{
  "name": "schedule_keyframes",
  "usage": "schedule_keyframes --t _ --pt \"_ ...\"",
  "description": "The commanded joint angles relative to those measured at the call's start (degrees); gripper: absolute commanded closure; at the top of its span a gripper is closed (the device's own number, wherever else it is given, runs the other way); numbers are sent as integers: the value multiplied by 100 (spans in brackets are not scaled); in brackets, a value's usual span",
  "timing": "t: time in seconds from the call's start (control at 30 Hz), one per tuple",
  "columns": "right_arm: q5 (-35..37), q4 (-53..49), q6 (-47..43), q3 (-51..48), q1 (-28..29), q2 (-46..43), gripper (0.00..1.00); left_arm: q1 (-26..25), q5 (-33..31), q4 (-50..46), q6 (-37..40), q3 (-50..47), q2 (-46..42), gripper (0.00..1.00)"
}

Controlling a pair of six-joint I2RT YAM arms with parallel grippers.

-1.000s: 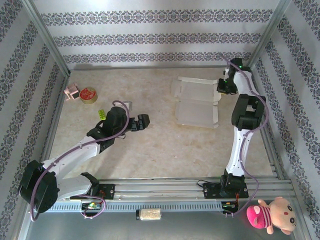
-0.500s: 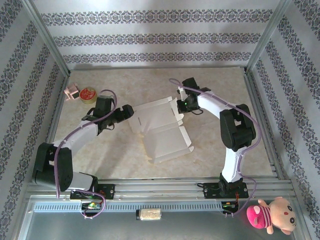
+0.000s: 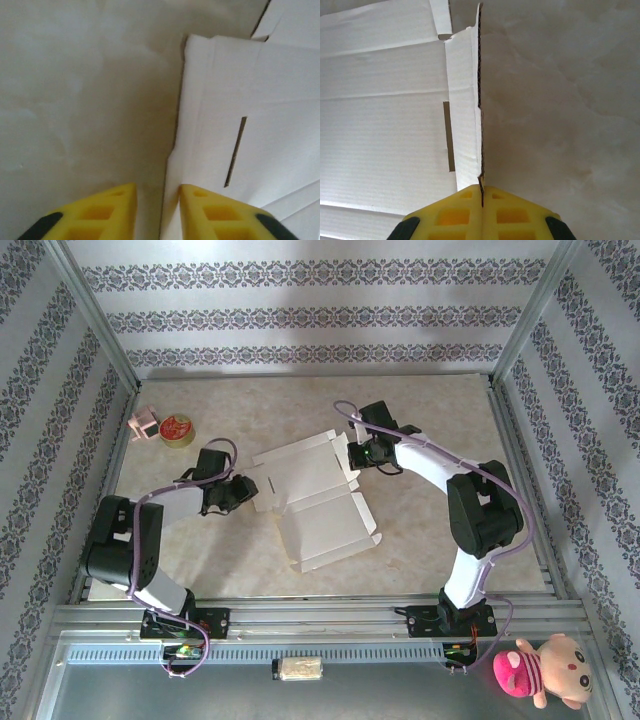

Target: Fold the paper box

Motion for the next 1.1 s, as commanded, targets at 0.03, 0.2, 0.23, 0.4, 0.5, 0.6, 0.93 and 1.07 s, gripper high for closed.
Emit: schedule_keyframes --t 0.03,0.2,0.23,0.4,0.5,0.6,0.93,1.07 --pt "41 68 109 -114 156 -197 100 25 333 534 36 -14 94 95" --pt "-17 -175 -168 -62 187 -795 68 25 261 405 911 266 -150 100" --pt "-103 -190 -341 -32 185 -969 62 25 238 374 1155 355 -204 100" --pt "-408 237 -1697 -67 213 -1735 46 4 292 831 2195 520 -448 100" --pt "-734 523 -3095 -170 283 -2048 38 -72 446 1376 2844 439 -597 100" --pt "-1104 477 -5127 -244 391 -2217 27 -159 549 1891 3407 251 -719 100" --pt "-1470 -1287 -6543 1813 368 -849 24 -301 863 3883 3555 -452 -663 100" --pt "-1611 -1976 -6669 2684 350 -98 31 -378 1001 4143 3595 -555 -718 100"
